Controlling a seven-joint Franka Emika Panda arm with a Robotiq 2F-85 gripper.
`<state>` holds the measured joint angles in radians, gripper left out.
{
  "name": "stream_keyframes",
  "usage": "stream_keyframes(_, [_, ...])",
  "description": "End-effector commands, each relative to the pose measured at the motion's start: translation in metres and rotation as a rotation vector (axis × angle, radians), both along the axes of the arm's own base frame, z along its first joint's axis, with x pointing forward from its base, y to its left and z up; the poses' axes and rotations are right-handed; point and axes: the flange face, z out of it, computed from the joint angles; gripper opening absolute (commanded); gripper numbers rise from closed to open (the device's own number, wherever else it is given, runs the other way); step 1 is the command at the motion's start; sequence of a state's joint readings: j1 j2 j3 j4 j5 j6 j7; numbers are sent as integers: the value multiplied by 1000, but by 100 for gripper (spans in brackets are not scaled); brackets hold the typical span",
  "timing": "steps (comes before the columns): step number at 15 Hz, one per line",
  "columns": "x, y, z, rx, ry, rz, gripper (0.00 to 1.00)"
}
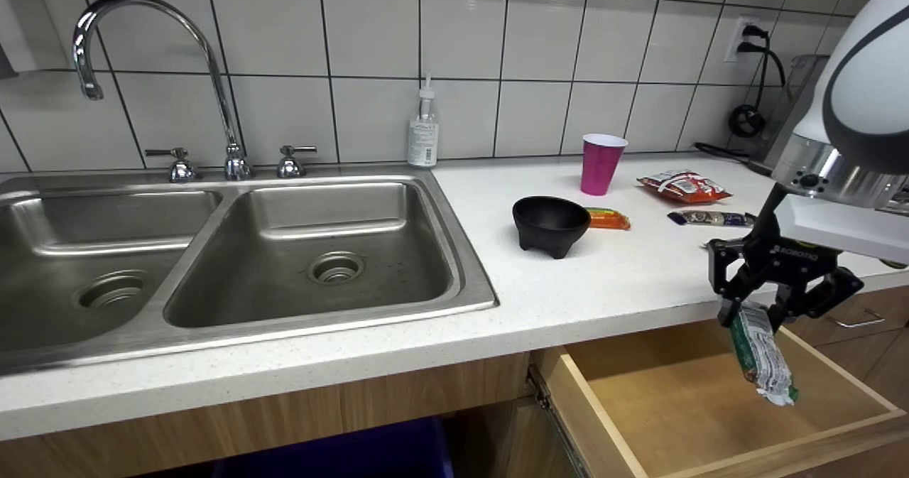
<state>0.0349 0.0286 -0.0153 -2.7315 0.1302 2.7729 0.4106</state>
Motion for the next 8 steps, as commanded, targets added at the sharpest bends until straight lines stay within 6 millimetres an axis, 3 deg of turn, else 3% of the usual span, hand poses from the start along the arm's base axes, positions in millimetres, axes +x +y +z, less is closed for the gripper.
stream_keyframes(1, [-8,-8,-5,-8,-15,-103,31])
stream_keyframes(2, [-8,-10,-7,-6,-11,-123,68])
stream_keyframes(3, [-8,-12,-10,-5,-10,-145,69])
stream_keyframes(7, [-4,-22,-18,-6,-15,-208,97])
stream_keyframes(8, [-4,-24,-19,-5,-15,-222,100])
